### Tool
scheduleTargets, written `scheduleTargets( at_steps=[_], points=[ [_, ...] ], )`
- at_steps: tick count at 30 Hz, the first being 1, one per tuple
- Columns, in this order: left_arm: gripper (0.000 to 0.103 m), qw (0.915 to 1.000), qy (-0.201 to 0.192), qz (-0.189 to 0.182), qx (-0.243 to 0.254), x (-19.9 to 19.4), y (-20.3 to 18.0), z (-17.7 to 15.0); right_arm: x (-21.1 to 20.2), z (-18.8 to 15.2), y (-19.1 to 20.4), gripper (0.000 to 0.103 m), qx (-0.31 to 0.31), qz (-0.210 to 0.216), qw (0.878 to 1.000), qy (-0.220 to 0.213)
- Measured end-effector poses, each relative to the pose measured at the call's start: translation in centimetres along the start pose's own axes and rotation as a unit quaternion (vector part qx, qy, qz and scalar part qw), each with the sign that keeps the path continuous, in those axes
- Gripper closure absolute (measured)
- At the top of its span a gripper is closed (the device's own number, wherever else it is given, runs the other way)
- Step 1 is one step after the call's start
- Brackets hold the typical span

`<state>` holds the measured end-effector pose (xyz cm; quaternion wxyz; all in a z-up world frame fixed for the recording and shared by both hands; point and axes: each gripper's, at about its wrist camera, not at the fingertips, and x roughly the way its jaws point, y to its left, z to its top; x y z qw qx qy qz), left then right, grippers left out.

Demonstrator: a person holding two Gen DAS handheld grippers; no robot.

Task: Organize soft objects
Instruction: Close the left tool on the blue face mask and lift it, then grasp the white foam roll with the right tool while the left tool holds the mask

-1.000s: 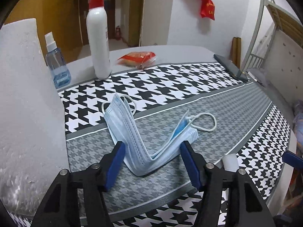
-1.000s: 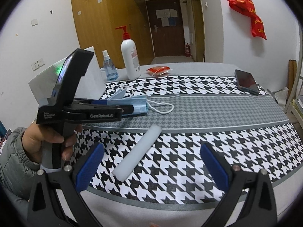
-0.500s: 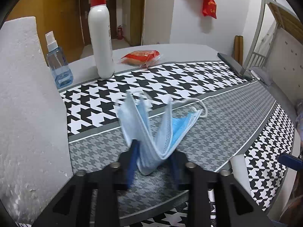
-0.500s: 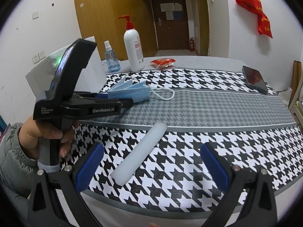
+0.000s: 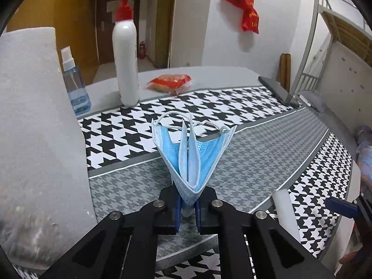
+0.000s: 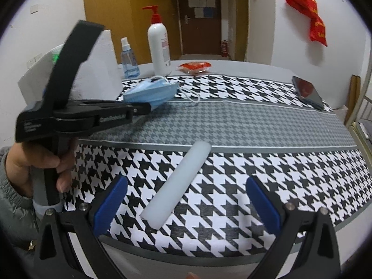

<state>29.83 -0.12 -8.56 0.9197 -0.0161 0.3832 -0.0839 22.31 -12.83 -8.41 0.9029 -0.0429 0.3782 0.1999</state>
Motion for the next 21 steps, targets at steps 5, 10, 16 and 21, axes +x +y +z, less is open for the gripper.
scheduleTargets(
  at_steps=[5, 10, 16, 21],
  points=[
    [0.093, 0.9998, -0.019, 0.002, 0.005, -0.9, -0.2, -0.1, -0.1, -0.4, 1.0, 0.006, 0.010, -0.030, 0.999, -0.002],
    [0.093, 0.9997, -0.025, -0.002, 0.006, -1.0, -0.3, -0.1, 0.1, -0.9, 1.9, 0.026, 0.021, -0.048, 0.999, 0.010],
    [0.093, 0.9993, -0.038, 0.003, 0.002, -1.4, -0.3, -0.1, 0.2, -0.9, 3.3, 0.036, 0.018, -0.070, 0.997, 0.011],
    [0.093, 0.9989, -0.046, 0.003, 0.006, -1.8, -0.5, -0.1, 0.4, -0.8, 3.8, 0.049, 0.027, -0.084, 0.996, 0.011]
  ],
)
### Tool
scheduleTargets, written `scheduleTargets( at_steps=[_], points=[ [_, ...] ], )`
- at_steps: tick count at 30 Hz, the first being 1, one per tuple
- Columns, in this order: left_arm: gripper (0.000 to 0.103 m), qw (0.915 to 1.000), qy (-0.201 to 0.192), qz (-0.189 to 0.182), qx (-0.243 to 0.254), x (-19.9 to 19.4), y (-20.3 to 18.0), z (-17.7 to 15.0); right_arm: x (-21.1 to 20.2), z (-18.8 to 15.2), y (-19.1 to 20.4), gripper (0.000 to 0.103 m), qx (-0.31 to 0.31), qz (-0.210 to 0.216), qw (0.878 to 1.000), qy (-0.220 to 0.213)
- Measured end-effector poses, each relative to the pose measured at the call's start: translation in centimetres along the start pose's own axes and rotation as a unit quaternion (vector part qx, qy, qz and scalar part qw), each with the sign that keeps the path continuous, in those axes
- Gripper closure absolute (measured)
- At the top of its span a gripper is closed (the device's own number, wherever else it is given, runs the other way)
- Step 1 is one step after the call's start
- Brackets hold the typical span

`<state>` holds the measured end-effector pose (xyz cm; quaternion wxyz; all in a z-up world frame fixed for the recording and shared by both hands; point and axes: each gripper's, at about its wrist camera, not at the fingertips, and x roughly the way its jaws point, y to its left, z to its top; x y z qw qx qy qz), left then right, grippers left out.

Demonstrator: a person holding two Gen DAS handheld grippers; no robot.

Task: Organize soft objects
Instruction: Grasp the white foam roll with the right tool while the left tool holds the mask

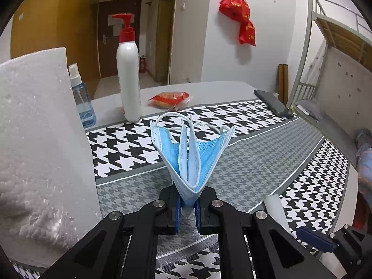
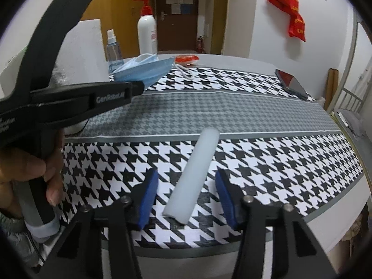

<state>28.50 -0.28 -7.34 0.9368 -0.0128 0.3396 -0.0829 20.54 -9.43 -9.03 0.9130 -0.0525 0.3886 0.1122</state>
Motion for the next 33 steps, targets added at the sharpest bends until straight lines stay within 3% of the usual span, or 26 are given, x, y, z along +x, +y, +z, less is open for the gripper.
scheduleTargets(
  at_steps=[10, 18, 33],
  points=[
    [0.093, 0.9999, -0.013, 0.001, 0.001, -0.5, -0.1, -0.1, 0.2, -0.6, 0.8, 0.058, 0.021, -0.019, 1.000, 0.013],
    [0.093, 0.9999, -0.017, 0.002, 0.001, -0.4, 0.0, 0.0, 0.0, -0.5, -0.3, 0.077, 0.068, -0.017, 0.997, 0.016],
    [0.093, 0.9998, -0.014, -0.009, 0.003, -0.4, -0.3, 0.0, 0.0, -0.1, -0.4, 0.083, 0.104, -0.013, 0.994, 0.017]
  ],
)
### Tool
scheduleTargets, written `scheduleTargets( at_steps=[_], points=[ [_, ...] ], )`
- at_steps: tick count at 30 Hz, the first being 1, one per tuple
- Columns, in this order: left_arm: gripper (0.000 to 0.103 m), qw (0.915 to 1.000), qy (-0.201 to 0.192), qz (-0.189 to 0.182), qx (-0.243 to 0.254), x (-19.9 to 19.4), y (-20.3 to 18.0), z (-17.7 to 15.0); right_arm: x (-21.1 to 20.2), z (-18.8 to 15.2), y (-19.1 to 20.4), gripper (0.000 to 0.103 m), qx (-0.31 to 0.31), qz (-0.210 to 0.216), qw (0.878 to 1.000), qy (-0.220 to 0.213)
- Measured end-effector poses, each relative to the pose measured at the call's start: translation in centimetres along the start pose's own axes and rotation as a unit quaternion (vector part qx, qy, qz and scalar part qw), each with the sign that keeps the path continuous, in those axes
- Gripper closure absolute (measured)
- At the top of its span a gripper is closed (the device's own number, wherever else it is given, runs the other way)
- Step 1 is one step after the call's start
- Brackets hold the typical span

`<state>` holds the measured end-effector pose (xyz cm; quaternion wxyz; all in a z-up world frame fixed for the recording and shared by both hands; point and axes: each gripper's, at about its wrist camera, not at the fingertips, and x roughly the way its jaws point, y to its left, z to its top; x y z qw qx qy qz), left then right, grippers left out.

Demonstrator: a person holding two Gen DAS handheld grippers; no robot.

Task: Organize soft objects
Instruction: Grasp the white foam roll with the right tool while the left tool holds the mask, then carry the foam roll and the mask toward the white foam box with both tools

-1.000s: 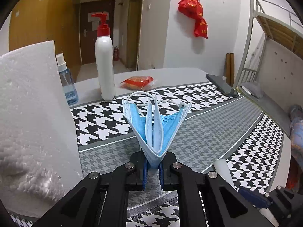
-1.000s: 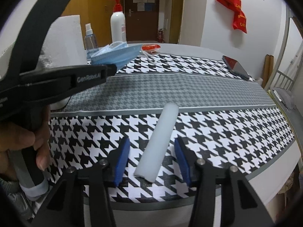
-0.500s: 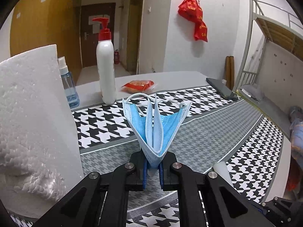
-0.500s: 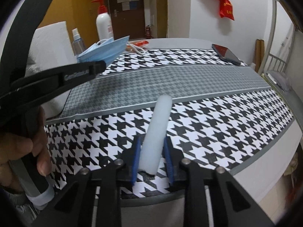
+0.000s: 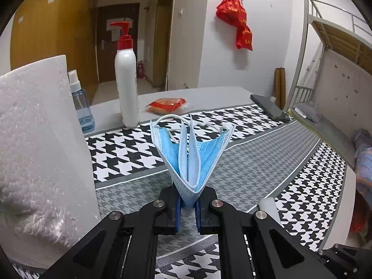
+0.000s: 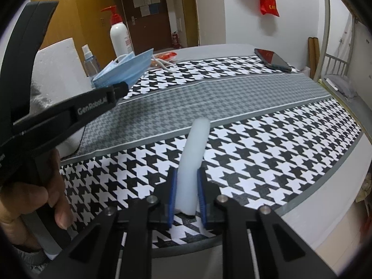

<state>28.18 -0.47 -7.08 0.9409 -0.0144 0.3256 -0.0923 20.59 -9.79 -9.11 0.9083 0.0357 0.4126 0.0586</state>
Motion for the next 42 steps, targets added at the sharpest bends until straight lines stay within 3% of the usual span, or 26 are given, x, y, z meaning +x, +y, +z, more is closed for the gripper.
scheduleTargets(
  at_steps=[19, 42],
  points=[
    [0.093, 0.9991, -0.035, 0.005, 0.024, -2.6, -1.4, 0.7, -1.3, 2.4, -4.6, 0.083, -0.008, 0.058, 0.998, -0.031],
    [0.093, 0.9919, -0.115, -0.005, 0.053, -11.3, -2.2, 1.6, -5.7, 3.8, -6.3, 0.083, -0.010, 0.078, 0.993, -0.091]
  ],
)
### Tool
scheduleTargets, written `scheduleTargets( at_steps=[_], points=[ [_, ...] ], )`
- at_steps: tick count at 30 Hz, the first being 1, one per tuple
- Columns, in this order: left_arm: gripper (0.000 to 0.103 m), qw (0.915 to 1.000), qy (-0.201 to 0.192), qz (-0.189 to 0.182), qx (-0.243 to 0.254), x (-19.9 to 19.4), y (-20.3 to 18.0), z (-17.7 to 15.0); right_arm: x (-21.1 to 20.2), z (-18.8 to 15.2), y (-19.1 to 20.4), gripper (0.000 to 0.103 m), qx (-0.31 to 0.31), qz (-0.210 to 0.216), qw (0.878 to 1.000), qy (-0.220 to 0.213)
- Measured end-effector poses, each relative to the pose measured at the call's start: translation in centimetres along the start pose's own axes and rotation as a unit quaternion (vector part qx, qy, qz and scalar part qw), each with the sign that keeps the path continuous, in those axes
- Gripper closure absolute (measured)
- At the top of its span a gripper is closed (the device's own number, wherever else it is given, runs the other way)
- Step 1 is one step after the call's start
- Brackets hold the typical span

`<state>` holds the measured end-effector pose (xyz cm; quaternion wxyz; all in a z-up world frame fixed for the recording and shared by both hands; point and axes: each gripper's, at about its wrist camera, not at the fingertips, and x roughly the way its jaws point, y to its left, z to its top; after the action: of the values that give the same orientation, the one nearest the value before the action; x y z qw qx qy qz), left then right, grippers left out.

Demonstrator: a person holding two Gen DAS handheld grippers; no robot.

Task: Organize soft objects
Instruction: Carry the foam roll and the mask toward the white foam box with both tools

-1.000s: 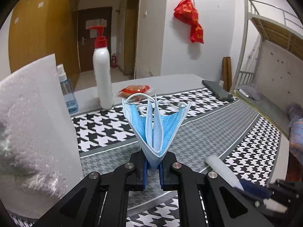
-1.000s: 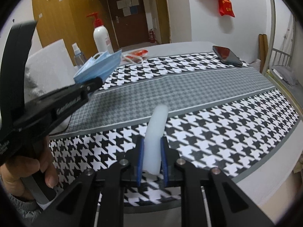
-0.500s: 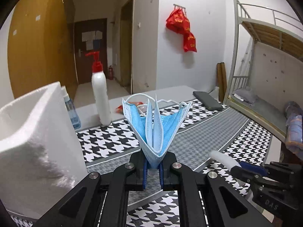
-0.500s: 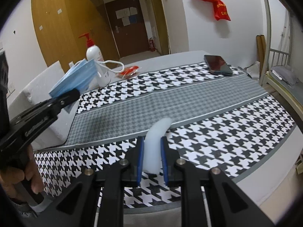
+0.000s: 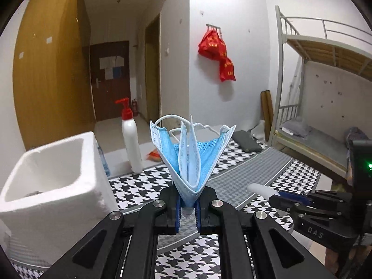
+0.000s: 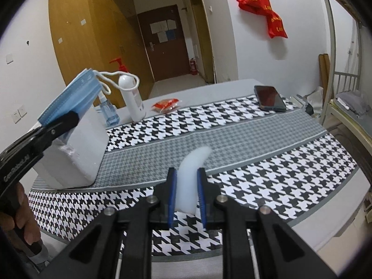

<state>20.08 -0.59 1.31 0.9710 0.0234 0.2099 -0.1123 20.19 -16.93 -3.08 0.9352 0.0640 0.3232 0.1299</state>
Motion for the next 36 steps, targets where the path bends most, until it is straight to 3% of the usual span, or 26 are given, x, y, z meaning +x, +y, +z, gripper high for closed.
scheduleTargets(
  at_steps=[6, 36],
  points=[
    [0.093, 0.9994, -0.023, 0.023, 0.013, -2.2, 0.0, 0.0, -1.5, 0.5, 0.6, 0.082, -0.010, 0.008, 1.000, -0.017],
    [0.093, 0.9918, -0.076, 0.102, -0.015, -9.6, 3.9, -1.0, -5.3, 2.5, 6.3, 0.082, -0.078, 0.044, 0.993, -0.083]
  ],
)
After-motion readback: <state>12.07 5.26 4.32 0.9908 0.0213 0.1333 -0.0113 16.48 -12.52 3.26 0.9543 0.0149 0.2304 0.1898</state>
